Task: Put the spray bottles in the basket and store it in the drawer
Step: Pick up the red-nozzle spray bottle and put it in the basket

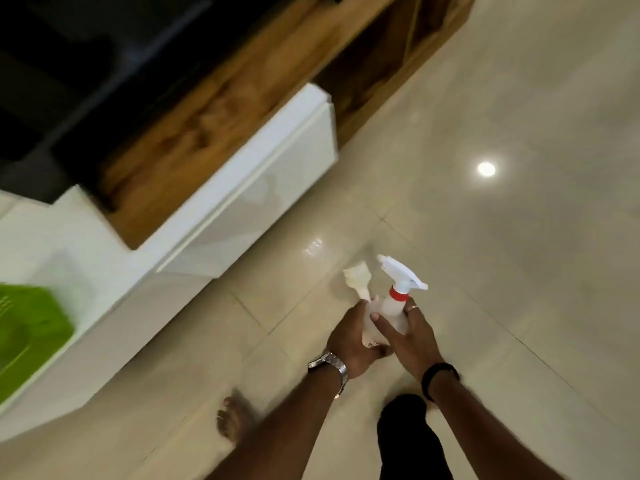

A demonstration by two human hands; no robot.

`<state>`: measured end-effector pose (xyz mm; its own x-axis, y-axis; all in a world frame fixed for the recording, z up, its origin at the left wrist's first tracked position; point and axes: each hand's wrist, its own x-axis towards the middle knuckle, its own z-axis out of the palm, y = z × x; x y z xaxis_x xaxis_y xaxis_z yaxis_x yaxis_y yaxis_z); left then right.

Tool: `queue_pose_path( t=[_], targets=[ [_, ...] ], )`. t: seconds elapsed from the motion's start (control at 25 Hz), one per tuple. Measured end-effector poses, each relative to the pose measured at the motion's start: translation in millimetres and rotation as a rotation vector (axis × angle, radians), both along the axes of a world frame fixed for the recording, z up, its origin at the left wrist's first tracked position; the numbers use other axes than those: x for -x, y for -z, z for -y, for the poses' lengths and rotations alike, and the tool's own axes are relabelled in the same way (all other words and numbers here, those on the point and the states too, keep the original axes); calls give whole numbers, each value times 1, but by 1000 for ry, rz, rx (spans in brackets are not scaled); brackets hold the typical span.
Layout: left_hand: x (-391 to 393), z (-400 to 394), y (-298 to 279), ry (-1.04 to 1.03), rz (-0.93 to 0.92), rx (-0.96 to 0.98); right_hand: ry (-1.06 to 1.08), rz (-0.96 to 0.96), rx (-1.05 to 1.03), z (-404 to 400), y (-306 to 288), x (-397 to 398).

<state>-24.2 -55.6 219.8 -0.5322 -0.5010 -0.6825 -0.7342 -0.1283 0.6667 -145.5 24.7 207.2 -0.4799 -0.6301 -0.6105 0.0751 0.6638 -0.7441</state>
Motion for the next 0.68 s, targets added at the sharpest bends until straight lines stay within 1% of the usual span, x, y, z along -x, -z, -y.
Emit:
queue_pose_path(
  t=[0.04,0.12,0.2,0.32,0.36,0.44,0.52,0.6,0.68],
  targets=[
    [-24,6,-5,11,19,34,-41,-7,-14,4,-1,-21],
    [-140,34,-17,-75,105,91,-232,-24,-9,45,-8,-127],
    [-245,49,-27,-150,158,148,-379,11,1,76,-22,-223],
    [-391,59,-51,-318,216,217,-584,4,98,115,-43,-356],
    [-428,61,-62,-366,227,252,-644,-3,127,127,-52,-390],
    [-491,67,-85,-460,229,338,-775,-23,201,151,-72,-448],
    [-547,76,-103,-563,198,451,-884,-88,291,180,-94,-505],
    [-592,87,-111,-691,172,567,-921,-125,397,216,-114,-550],
    [-620,102,-111,-822,192,618,-883,-186,492,258,-129,-577]
  ],
)
